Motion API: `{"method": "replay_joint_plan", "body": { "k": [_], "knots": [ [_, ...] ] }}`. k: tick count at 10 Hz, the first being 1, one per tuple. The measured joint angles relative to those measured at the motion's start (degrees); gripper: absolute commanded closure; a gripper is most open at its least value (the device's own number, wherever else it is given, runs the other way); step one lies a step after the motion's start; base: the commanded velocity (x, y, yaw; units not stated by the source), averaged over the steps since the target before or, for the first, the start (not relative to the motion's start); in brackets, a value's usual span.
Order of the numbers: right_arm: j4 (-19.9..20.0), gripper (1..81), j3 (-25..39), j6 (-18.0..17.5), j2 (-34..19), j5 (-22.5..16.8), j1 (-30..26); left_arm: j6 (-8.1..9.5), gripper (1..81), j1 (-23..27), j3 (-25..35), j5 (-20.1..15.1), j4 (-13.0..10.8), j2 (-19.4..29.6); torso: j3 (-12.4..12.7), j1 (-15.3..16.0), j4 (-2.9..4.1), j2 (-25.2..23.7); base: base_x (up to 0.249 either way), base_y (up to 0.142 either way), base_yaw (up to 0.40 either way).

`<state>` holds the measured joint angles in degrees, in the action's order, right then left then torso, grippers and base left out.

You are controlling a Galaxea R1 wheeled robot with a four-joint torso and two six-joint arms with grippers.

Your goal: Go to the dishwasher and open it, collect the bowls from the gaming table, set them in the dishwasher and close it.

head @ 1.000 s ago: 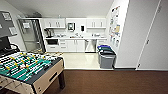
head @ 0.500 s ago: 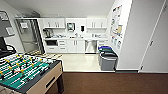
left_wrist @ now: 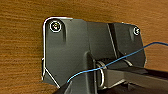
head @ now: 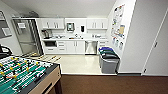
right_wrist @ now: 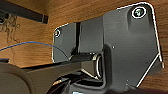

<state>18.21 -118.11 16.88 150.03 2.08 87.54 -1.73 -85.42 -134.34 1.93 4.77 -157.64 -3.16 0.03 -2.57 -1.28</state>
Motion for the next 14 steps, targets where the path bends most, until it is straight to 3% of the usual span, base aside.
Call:
{"method": "replay_joint_plan", "body": {
  "k": [14],
  "knots": [
    [0.02,1.0,-0.44,-0.02,-0.17,0.87,-0.22,0.09,1.0,-0.16,-1.83,0.07,0.02,-0.46,0.00,0.02,0.00,0.00,0.277,0.000,0.000]
  ]
}}
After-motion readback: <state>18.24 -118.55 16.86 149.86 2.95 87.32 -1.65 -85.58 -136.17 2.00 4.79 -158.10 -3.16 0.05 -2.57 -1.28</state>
